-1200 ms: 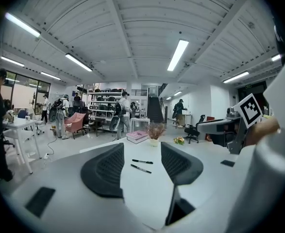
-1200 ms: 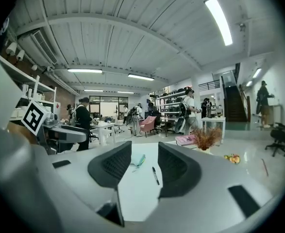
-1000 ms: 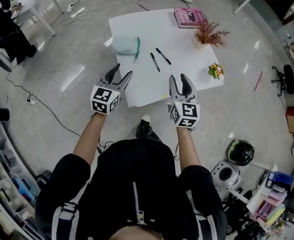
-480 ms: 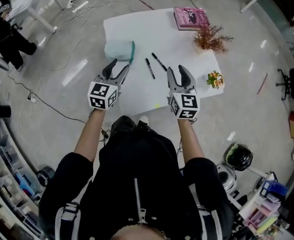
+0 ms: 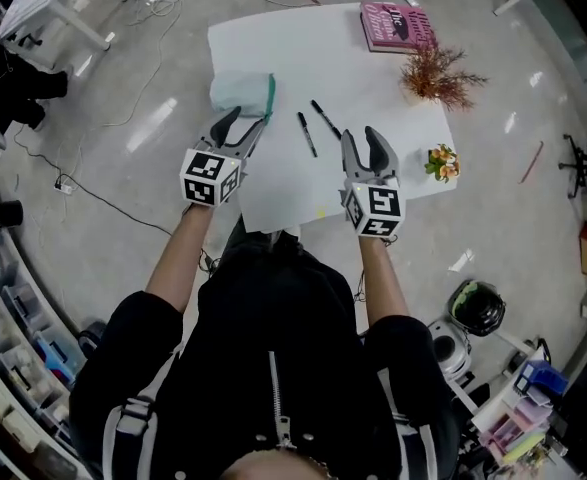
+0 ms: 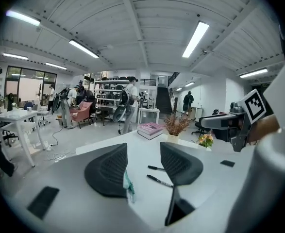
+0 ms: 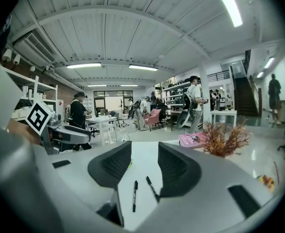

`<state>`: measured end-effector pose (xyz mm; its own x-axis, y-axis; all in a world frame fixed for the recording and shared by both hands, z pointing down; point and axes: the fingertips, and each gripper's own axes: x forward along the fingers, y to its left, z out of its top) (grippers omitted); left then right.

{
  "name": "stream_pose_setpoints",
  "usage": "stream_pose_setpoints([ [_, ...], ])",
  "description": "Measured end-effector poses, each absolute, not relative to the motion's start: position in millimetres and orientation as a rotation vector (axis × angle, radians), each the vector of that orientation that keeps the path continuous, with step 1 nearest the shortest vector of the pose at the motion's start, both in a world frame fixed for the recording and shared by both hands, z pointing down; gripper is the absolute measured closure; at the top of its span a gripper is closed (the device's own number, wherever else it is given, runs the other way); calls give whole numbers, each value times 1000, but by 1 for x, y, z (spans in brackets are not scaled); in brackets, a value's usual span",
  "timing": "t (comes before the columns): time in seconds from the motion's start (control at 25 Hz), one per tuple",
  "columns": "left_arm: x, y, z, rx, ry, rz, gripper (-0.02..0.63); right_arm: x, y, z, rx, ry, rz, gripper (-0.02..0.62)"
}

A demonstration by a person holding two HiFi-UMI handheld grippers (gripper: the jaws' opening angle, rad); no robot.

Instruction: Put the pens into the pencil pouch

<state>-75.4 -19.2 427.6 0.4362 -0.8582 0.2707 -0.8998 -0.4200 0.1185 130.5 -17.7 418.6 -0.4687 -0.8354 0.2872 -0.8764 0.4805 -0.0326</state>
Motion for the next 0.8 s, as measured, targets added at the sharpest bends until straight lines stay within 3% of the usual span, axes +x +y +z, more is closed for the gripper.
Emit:
stream_pose_setpoints([
  [0.8, -79, -132, 551, 2364, -1263, 593, 370, 113, -73, 493, 1485, -2321, 434, 431],
])
